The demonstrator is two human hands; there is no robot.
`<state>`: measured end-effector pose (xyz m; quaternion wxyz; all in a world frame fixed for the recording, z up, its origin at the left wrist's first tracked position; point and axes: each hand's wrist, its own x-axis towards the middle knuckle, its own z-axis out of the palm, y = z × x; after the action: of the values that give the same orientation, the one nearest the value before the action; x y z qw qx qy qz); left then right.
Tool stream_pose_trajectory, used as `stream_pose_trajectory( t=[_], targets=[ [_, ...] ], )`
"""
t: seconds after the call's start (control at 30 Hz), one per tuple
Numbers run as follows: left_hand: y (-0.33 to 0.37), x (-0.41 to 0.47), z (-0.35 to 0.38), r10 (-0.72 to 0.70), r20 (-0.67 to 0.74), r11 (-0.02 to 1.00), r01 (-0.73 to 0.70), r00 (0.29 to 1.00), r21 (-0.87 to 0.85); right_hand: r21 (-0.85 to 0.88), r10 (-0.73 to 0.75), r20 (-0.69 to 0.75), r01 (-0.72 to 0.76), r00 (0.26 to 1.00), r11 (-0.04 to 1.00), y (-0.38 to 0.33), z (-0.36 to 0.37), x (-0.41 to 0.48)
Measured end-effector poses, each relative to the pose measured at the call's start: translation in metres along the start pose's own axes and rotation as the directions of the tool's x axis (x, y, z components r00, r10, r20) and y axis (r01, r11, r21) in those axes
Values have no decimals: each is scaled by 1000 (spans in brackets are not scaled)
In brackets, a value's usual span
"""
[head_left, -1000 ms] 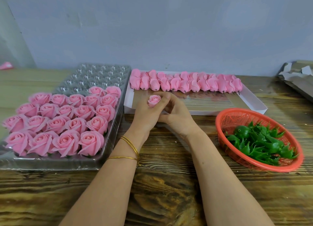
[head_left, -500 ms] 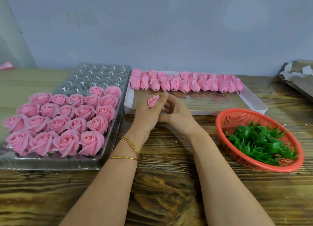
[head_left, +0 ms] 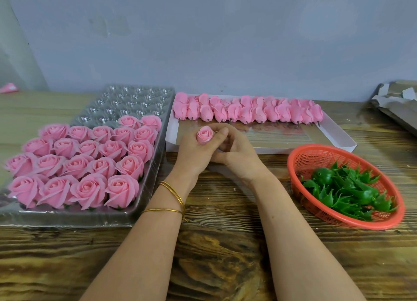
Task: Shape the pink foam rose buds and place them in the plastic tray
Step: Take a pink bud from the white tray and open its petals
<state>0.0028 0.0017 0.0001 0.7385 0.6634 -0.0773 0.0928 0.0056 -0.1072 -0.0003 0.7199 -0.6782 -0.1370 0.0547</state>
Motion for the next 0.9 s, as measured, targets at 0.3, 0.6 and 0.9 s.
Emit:
stream_pose_trajectory(
  t=[0.3,0.6,0.9],
  targets=[
    [1,-1,3,11,-16,1000,-11,1000,-16,47,11,13,-11,1000,999,-1,1,0],
    [2,-1,4,-43,-37,998,41,998,-46,-4,-21,0,21,1000,1000,1,3,1],
    [2,-1,1,-52,-17,999,52,999,-3,-39,2,22,-1,1000,999,2,-2,0]
  ],
)
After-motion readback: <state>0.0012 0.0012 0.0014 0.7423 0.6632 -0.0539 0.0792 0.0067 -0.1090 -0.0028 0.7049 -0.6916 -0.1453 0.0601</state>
